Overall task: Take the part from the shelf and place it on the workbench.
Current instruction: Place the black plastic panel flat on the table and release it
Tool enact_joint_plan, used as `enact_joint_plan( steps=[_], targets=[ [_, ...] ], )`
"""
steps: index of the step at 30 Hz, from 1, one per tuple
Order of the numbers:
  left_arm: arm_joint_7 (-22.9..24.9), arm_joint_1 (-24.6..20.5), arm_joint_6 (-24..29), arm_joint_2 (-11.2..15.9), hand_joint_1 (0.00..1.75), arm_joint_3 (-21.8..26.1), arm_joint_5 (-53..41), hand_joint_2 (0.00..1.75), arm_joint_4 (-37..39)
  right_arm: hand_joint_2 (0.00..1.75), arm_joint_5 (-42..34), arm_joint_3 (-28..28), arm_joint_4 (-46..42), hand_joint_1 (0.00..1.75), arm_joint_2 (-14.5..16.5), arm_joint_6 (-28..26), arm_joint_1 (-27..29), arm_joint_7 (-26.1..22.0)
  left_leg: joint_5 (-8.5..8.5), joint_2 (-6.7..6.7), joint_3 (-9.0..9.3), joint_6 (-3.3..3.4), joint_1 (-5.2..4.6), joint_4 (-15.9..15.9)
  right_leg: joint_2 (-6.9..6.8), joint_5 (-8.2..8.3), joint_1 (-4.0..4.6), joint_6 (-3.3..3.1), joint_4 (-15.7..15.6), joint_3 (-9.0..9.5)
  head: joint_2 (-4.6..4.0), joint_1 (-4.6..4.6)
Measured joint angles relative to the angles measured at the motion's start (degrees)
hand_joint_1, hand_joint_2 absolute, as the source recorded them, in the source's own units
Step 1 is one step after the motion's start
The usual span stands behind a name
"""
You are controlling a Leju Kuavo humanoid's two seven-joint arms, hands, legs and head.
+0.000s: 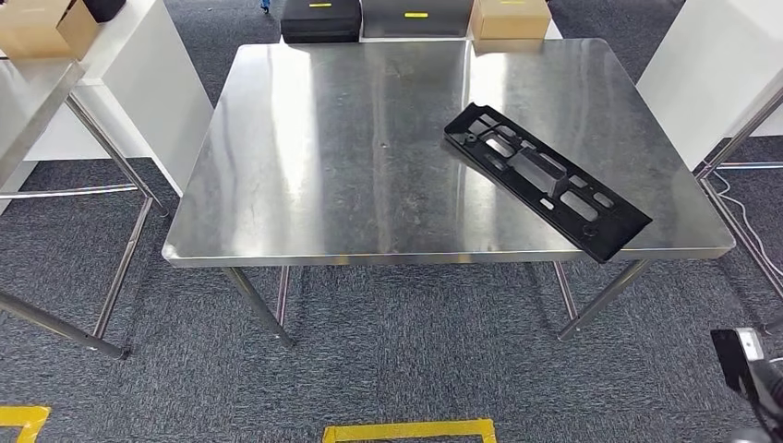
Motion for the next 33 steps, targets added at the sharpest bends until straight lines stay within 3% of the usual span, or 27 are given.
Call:
enact_joint_plan(
  steps=[7, 11, 16, 21, 28, 30, 32, 33],
  targets=[
    [0.3, 0.1, 0.0, -0.6, 0.0, 0.7, -1.1, 0.0, 0.0, 0.0, 4.0, -10.3, -1.3, 0.0, 8.9, 0.0, 3.3, -1.2, -0.11, 0.59, 0.21, -0.08, -0.01, 0.0, 0.52, 0.0, -0.03, -0.02, 0.0, -0.02, 0.0, -0.01],
    [1.4, 0.1, -0.8, -0.7, 0.0, 0.9, -2.1, 0.0, 0.0, 1.75, 7.6, -14.2, 3.4, 0.0, 11.0, 0.0, 6.4, 5.4, -0.13, 0.57, 0.21, -0.06, -0.01, 0.0, 0.5, -0.03, -0.02, -0.03, 0.0, 0.05, 0.0, 0.0],
    [2.9, -0.1, -5.3, -0.3, 0.0, 1.3, -4.2, 0.0, 0.0, 1.75, 4.1, -13.4, 21.5, 0.0, 10.6, 1.3, 9.8, 17.1, -0.27, 0.65, 0.31, -0.16, 0.0, 0.0, 0.65, -0.04, -0.01, -0.05, 0.0, 0.07, 0.0, -0.01],
    [4.1, -0.5, -8.9, 0.3, 0.0, 1.3, -5.8, 0.0, 0.0, 1.75, 3.0, -11.9, 35.8, 0.0, 10.6, 6.9, 11.4, 18.1, -0.27, 0.65, 0.37, -0.19, 0.02, 0.0, 0.65, -0.07, -0.02, -0.09, 0.0, 0.08, 0.0, -0.01],
    [4.4, -0.9, -9.7, 0.5, 0.0, 0.8, -7.3, 0.0, 0.0, 1.75, 2.8, -11.2, 43.0, 0.0, 11.5, 13.6, 13.0, 20.9, -0.27, 0.67, 0.39, -0.21, 0.04, 0.0, 0.66, -0.09, -0.02, -0.12, 0.0, 0.1, 0.0, 0.0],
    [4.7, -0.9, -9.7, 0.5, 0.0, 0.6, -7.6, 0.0, 0.0, 0.87, 4.6, -10.4, 44.0, 0.0, 11.9, 14.6, 13.6, 22.3, -0.29, 0.67, 0.39, -0.22, 0.04, 0.0, 0.66, -0.09, -0.02, -0.12, 0.0, 0.1, 0.0, -0.01],
    [5.1, -1.0, -9.6, 0.5, 0.0, 0.6, -7.9, 0.0, 0.0, 0.87, 5.8, -9.4, 44.7, 0.0, 12.1, 15.4, 14.0, 22.9, -0.3, 0.67, 0.39, -0.23, 0.03, 0.0, 0.67, -0.09, -0.02, -0.12, 0.0, 0.1, 0.0, -0.01],
    [5.2, -1.0, -9.6, 0.5, 0.0, 0.5, -8.1, 0.0, 0.0, 1.31, 6.0, -9.0, 44.9, 0.0, 12.2, 15.6, 14.1, 23.1, -0.3, 0.68, 0.39, -0.23, 0.03, 0.0, 0.66, -0.09, -0.02, -0.12, 0.0, 0.1, 0.0, -0.01]
  ],
)
